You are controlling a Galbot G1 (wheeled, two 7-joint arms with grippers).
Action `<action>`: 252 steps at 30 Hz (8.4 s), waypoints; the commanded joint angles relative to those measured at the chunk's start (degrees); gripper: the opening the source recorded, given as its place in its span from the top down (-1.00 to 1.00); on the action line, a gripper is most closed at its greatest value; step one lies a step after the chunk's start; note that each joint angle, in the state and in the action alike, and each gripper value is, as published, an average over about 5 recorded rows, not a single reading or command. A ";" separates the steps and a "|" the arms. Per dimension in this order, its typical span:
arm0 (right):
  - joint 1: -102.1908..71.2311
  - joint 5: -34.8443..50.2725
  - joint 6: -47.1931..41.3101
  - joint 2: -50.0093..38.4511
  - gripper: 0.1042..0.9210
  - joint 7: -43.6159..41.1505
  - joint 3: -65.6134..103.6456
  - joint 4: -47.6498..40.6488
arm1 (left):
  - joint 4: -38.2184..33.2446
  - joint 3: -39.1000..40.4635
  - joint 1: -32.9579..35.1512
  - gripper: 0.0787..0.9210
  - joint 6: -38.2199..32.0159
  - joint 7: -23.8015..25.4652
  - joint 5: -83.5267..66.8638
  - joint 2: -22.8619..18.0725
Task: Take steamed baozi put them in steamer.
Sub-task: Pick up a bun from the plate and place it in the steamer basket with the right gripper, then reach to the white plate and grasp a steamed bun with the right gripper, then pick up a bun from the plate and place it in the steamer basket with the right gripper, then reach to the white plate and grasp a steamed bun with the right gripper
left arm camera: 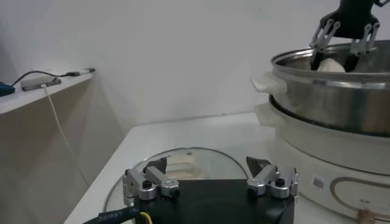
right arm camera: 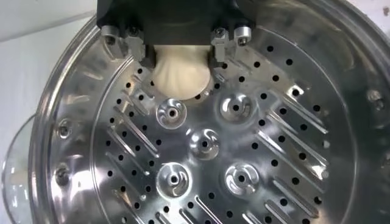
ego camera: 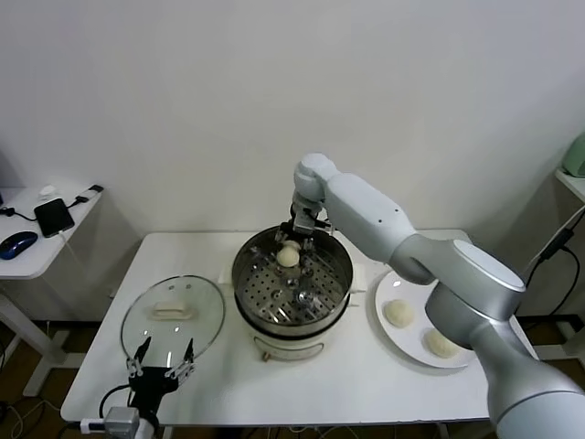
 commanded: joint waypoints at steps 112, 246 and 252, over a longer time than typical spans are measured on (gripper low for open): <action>-24.92 12.89 -64.64 -36.02 -0.41 -1.10 11.42 26.23 | 2.81 0.43 -1.96 -0.77 2.14 1.91 -0.75 0.82; -21.49 13.96 -54.12 -51.14 -0.76 -13.89 4.60 36.57 | -3.58 1.77 -1.47 -0.77 6.57 3.00 -1.73 -0.77; -21.72 13.57 -54.26 -50.83 -0.76 -13.59 4.61 36.37 | -3.15 1.58 -1.94 -0.77 6.63 3.14 -1.82 -0.68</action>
